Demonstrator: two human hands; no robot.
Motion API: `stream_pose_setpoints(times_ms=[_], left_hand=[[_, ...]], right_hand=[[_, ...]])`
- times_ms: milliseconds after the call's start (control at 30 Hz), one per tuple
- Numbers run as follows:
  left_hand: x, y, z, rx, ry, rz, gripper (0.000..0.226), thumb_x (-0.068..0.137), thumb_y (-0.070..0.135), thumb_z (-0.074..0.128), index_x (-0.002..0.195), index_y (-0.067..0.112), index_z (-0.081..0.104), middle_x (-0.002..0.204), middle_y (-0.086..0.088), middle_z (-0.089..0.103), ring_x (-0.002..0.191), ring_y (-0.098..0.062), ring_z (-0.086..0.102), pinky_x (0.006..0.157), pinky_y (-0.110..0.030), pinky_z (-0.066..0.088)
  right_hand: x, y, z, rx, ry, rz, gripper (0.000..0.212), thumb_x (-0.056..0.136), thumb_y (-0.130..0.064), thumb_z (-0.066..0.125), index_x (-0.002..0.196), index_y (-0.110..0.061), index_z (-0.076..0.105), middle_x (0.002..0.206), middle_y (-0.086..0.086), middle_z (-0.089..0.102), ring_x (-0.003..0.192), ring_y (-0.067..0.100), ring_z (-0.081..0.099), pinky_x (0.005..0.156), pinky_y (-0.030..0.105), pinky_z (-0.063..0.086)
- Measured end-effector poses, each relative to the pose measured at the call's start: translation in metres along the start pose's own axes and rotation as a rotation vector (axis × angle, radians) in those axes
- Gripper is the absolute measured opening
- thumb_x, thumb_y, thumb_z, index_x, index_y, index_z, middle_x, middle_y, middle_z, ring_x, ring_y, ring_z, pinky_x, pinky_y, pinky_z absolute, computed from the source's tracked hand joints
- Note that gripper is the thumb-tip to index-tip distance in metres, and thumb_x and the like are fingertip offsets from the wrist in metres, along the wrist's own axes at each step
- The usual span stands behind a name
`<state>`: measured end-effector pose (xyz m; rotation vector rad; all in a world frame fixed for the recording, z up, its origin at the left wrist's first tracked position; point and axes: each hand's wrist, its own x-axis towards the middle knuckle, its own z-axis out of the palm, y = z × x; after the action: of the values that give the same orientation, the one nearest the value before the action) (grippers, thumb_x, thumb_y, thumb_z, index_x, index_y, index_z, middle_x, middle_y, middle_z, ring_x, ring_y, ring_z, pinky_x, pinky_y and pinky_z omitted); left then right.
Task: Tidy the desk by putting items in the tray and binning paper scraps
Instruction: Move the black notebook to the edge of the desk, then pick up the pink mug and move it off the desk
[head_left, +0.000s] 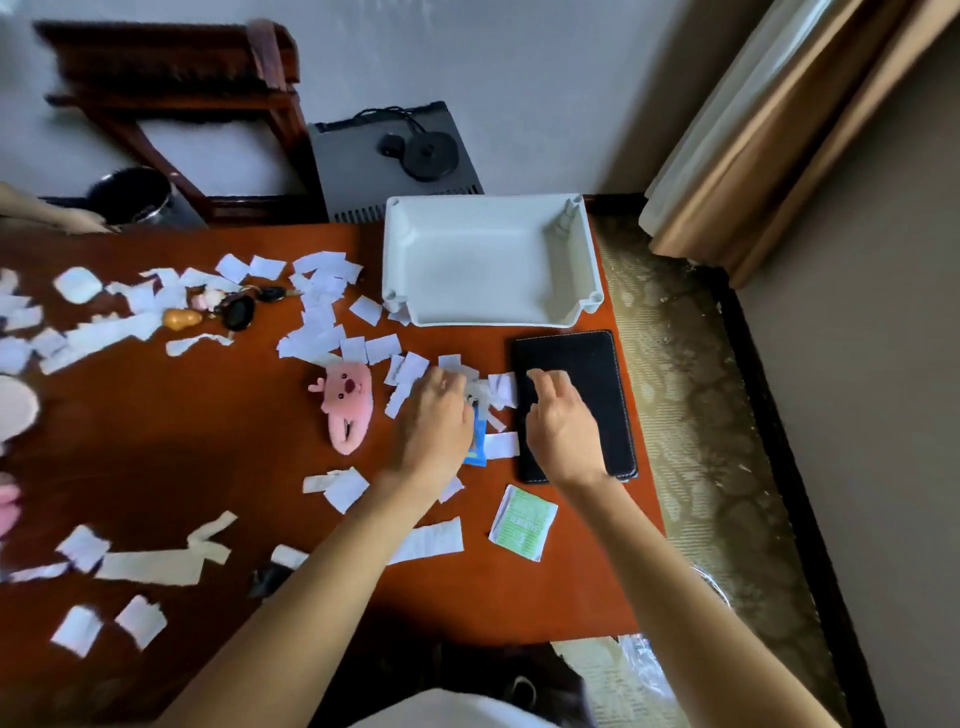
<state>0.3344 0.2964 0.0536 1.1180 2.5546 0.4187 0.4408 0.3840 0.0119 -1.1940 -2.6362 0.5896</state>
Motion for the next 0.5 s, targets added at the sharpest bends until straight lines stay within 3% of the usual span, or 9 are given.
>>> stream_pose_setpoints(times_ms=[100,233,333,433,500], left_hand=[[-0.012,-0.048,-0.034,0.175,0.05,-0.031,0.04,0.099,0.021,0.034,0.137,0.009,0.042,0.137,-0.01,0.048,0.123,-0.024,0.049,0.093,-0.029,0.047],[-0.034,-0.132,-0.066,0.195,0.049,-0.188,0.038,0.099,0.022,0.035,0.133,0.011,0.046,0.129,-0.011,0.054,0.115,-0.025,0.055,0.091,-0.031,0.047],[-0.048,-0.209,-0.085,0.134,0.053,-0.318,0.037,0.098,0.022,0.037,0.131,0.011,0.049,0.127,-0.011,0.055,0.116,-0.026,0.054,0.093,-0.033,0.046],[-0.053,-0.287,-0.105,0.136,0.085,-0.354,0.035,0.098,0.021,0.039,0.128,0.01,0.053,0.123,-0.012,0.057,0.113,-0.026,0.056,0.089,-0.032,0.048],[-0.051,-0.338,-0.123,0.125,0.078,-0.364,0.034,0.097,0.02,0.04,0.125,0.008,0.054,0.121,-0.014,0.056,0.112,-0.028,0.055,0.088,-0.034,0.048]], right_hand=[[0.001,-0.051,0.014,-0.118,-0.161,-0.148,0.033,0.067,0.011,0.063,0.099,0.003,0.065,0.097,0.024,0.064,0.075,0.041,0.064,0.06,0.038,0.054],[-0.003,-0.133,0.049,-0.231,-0.26,-0.297,0.04,0.048,0.006,0.076,0.086,-0.003,0.07,0.079,0.018,0.068,0.063,0.034,0.067,0.05,0.034,0.054],[-0.008,-0.206,0.083,-0.209,-0.336,-0.405,0.036,0.067,0.008,0.065,0.103,0.001,0.062,0.104,0.024,0.062,0.092,0.039,0.064,0.073,0.043,0.055],[-0.008,-0.278,0.122,-0.242,-0.473,-0.414,0.048,0.087,0.001,0.048,0.134,-0.003,0.04,0.141,0.019,0.038,0.132,0.037,0.038,0.109,0.046,0.035],[-0.008,-0.331,0.148,-0.223,-0.528,-0.38,0.05,0.09,-0.001,0.046,0.139,-0.007,0.035,0.147,0.017,0.03,0.138,0.037,0.029,0.114,0.044,0.026]])
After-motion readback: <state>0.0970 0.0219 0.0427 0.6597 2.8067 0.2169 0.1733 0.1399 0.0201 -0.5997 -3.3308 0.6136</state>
